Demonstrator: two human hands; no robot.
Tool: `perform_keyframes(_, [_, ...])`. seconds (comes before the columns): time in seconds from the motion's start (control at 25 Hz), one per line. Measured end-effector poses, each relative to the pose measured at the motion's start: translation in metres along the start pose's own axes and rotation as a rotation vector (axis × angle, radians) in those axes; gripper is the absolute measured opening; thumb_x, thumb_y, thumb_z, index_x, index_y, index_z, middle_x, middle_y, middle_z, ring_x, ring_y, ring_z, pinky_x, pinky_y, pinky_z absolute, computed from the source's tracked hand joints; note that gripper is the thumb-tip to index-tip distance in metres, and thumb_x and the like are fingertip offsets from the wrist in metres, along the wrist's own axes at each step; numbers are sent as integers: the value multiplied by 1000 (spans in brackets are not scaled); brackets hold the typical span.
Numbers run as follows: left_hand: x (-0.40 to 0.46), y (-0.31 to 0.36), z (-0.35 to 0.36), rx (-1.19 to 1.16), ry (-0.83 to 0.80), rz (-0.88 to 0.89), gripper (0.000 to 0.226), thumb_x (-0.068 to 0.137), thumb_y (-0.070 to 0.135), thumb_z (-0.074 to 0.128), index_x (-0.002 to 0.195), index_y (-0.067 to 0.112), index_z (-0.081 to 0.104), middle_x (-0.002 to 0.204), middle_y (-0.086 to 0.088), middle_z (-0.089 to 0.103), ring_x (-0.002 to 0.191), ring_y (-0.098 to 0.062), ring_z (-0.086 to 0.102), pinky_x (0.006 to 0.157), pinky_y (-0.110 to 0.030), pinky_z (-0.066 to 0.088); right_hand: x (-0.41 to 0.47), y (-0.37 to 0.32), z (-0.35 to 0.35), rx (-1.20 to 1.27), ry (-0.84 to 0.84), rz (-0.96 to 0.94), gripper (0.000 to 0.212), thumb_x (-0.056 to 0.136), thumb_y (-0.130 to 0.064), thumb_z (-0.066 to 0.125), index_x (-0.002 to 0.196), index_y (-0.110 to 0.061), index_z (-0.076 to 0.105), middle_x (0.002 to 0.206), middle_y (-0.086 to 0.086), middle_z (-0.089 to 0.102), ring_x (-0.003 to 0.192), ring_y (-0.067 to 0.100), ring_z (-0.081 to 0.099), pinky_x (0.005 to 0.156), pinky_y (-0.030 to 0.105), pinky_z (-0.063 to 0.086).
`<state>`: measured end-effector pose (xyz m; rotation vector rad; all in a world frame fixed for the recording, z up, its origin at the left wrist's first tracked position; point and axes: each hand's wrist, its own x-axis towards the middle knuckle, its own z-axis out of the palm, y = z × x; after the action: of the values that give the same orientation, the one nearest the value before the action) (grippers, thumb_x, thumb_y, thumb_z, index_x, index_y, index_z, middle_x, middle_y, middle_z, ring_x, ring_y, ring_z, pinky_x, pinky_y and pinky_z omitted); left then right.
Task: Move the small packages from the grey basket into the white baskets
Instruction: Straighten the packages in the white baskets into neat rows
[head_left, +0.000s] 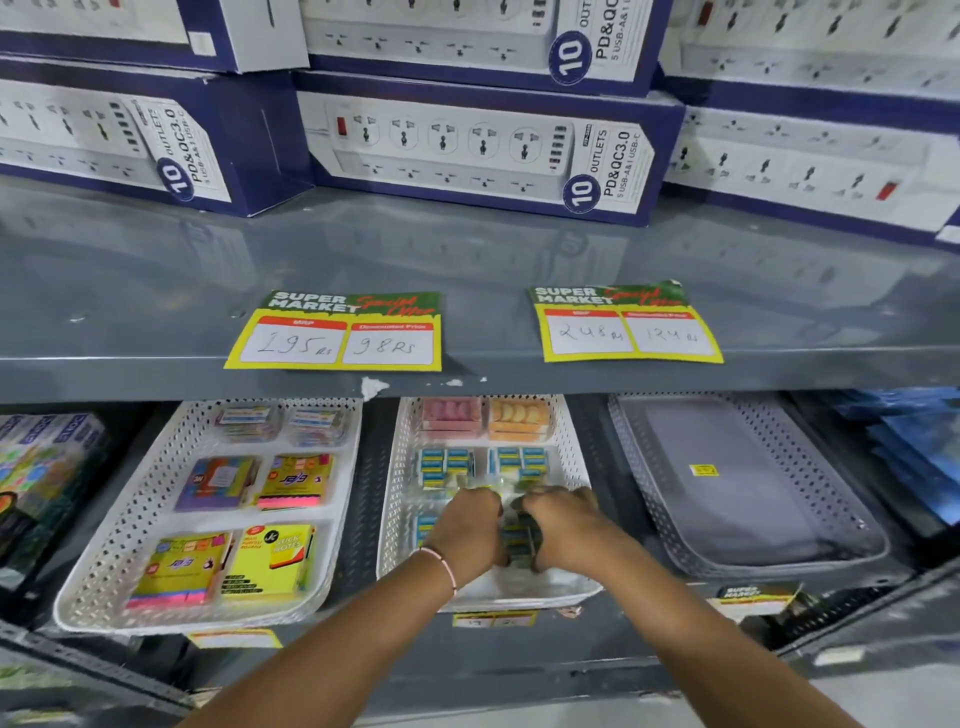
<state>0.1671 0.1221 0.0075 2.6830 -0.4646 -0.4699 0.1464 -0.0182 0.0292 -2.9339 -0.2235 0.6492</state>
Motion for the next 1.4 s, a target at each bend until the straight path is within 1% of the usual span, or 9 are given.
perform_keyframes(0.12, [-2,-2,-5,-118,-10,-57,32,62,25,86,82,9,66,83,-7,64,71,-18,56,58,-24,38,0,2,-3,6,58,-18,50,69,-17,74,116,-24,59,116,1,65,112,25,57,96,39,33])
perform_keyframes(0.28, [-5,-11,-20,-316,33,-128,61,55,33,92,107,13,67,112,-1,67,97,-16,64,84,-26,52,-8,5,-13,144,123,-25,70,65,-36,78,128,-33,48,120,-5,65,108,23,60,93,34,45])
perform_keyframes(0.4, [-9,-4,-26,-341,57,8,90,53,36,92,133,16,54,129,2,60,114,-17,58,93,-21,45,-8,9,-11,795,354,165,53,61,-44,81,108,-34,57,92,-6,70,82,18,70,72,34,58])
perform_keyframes(0.56, [3,9,-18,-155,5,174,61,54,35,90,107,19,64,101,-2,70,89,-17,66,76,-23,51,-3,11,0,1445,285,438,19,80,-11,76,89,1,63,85,19,69,63,28,72,53,36,61])
perform_keyframes(0.64, [11,9,-10,-33,-47,195,51,57,37,83,99,14,67,95,-6,70,82,-21,66,74,-28,54,-6,13,8,1405,282,506,14,84,-4,70,89,7,63,80,22,69,60,27,72,52,34,61])
perform_keyframes(0.76, [21,11,2,63,-125,183,39,58,24,76,94,11,68,94,-9,67,86,-25,65,74,-30,54,-10,14,12,977,269,556,10,82,-8,66,86,0,63,84,18,70,61,26,73,56,37,62])
perform_keyframes(0.92, [27,15,8,94,-184,219,41,60,17,83,96,9,64,99,-9,65,91,-26,61,68,-25,43,-16,-3,8,398,163,517,19,86,-9,57,104,-6,61,104,13,67,95,28,67,76,34,56])
perform_keyframes(1.16, [26,19,17,190,-178,232,37,61,27,80,88,10,60,95,-12,66,84,-28,62,66,-30,48,-13,-4,8,414,118,491,22,91,-8,49,110,-3,59,107,14,65,98,29,64,72,32,50])
perform_keyframes(1.4, [26,18,17,129,-153,191,40,57,24,82,89,6,65,91,-12,65,79,-28,61,58,-27,46,-14,8,1,806,11,529,20,83,-8,43,97,-2,56,79,10,53,66,24,52,53,28,39])
